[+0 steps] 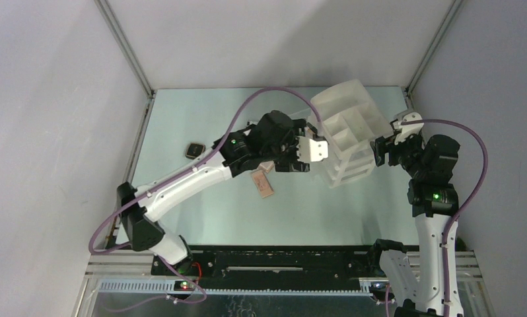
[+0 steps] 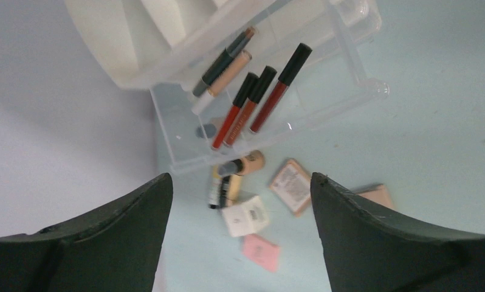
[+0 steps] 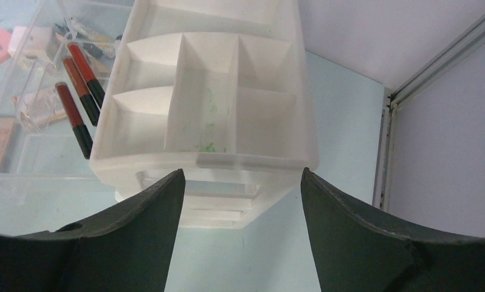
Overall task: Organize the makeup
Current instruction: Close the drawer in the storage box.
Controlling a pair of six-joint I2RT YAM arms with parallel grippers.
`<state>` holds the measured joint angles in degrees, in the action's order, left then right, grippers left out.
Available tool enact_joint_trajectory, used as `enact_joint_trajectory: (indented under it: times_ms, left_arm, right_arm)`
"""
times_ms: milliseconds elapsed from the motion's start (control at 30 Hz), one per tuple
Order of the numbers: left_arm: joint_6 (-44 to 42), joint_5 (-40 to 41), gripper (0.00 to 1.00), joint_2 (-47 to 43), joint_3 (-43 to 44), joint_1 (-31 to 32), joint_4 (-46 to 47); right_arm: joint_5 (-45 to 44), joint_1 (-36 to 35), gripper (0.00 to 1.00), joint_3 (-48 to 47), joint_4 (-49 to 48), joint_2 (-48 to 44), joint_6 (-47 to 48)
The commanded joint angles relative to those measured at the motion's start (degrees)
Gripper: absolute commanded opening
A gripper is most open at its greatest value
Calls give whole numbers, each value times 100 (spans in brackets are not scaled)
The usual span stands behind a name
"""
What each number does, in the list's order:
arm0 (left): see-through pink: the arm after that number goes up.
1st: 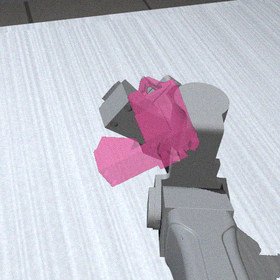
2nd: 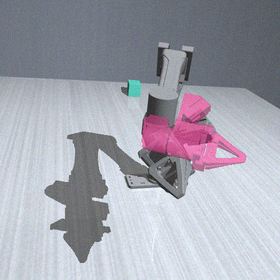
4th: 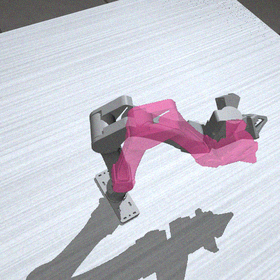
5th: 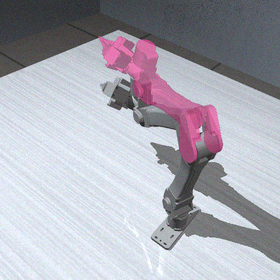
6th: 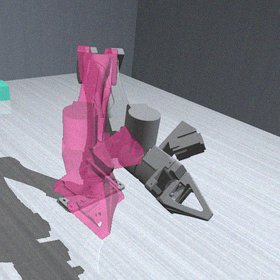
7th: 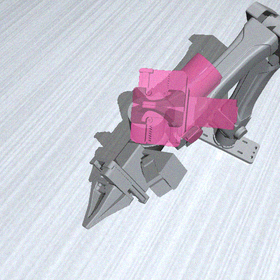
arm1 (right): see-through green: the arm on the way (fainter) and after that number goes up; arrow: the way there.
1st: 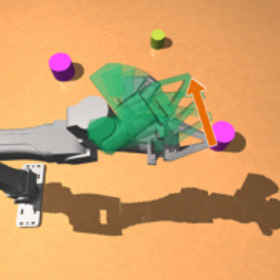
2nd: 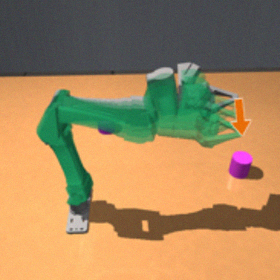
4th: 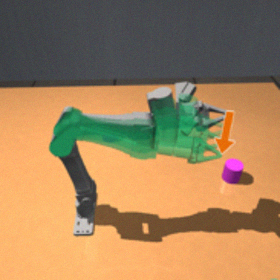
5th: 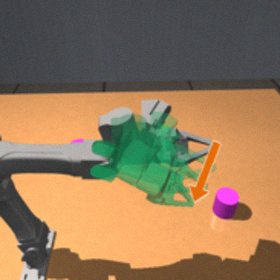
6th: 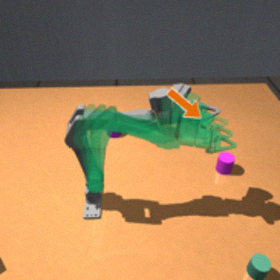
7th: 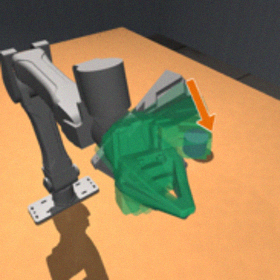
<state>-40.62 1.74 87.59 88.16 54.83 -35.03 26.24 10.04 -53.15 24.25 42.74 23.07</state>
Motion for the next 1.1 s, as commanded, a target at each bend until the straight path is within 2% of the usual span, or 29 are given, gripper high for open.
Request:
enact_joint_trajectory:
  times_ms: [0,133,267,533,700,867,1067]
  left_arm:
    - [1981,-505,92,-401,-594,-441,986]
    - [2929,-1077,93,-437,-904,-1003,1286]
    - [3337,-1498,90,-395,-1240,-1336,1594]
    - [3350,-1659,87,-310,-1779,-1427,2288]
    - [3364,-1507,87,-159,-1864,-1422,2515]
    - [3354,-1280,88,-69,-1984,-1426,2831]
    - [3341,-1395,88,-9,-2116,-1433,3012]
  right_arm:
    - [-133,88,79,32,-460,-125,-581]
    - [-651,94,79,32,-682,-68,-825]
    - [-945,96,77,-166,-552,223,-945]
    - [-1024,97,72,-486,-410,777,-1092]
    - [-1042,94,66,-577,-324,977,-1086]
    - [-1044,94,63,-715,-255,1270,-1004]
    - [-921,94,60,-969,-188,1682,-777]
